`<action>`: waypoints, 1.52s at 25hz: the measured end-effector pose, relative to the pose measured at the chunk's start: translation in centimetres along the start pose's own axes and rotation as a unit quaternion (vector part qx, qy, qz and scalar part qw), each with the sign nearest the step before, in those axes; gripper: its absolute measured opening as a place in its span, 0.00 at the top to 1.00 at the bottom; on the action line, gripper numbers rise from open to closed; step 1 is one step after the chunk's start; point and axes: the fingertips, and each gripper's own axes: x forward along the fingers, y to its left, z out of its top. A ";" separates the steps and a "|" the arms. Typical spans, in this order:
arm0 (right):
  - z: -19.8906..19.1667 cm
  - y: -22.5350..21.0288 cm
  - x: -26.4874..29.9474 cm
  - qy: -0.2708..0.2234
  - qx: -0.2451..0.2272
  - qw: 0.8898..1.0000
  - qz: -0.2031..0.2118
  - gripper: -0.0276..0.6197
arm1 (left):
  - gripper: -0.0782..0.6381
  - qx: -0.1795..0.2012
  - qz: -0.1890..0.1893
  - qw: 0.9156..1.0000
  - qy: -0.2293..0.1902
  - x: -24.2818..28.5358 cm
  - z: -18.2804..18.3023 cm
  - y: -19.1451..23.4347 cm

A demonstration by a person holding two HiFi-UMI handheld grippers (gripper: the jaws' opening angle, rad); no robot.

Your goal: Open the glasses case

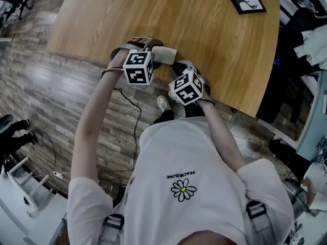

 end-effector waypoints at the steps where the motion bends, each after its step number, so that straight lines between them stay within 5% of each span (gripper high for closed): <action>1: 0.0 0.0 0.0 0.000 0.001 1.000 0.000 0.86 | 0.46 0.005 -0.012 1.000 0.007 0.2 -0.1 -0.4; 5: 0.1 -0.1 0.0 -0.001 0.002 1.000 0.002 0.86 | 0.46 0.040 0.001 0.999 0.030 1.3 -0.6 -0.7; 9: 0.2 0.0 0.1 -0.003 0.005 1.000 0.002 0.86 | 0.52 0.035 0.021 0.999 0.026 1.3 -0.5 -0.2; 21: 0.1 0.0 0.0 0.002 -0.007 1.000 0.005 0.87 | 0.53 -0.004 -0.090 0.995 0.044 0.9 -0.4 0.1; 28: 0.1 -0.3 -0.2 -0.023 -0.019 0.999 -0.011 0.88 | 0.52 -0.020 -0.102 0.994 0.023 1.0 -0.2 0.2; 38: 0.4 -0.4 -0.5 -0.026 0.011 0.999 0.022 0.87 | 0.52 -0.018 -0.105 0.994 0.017 0.9 -0.1 0.4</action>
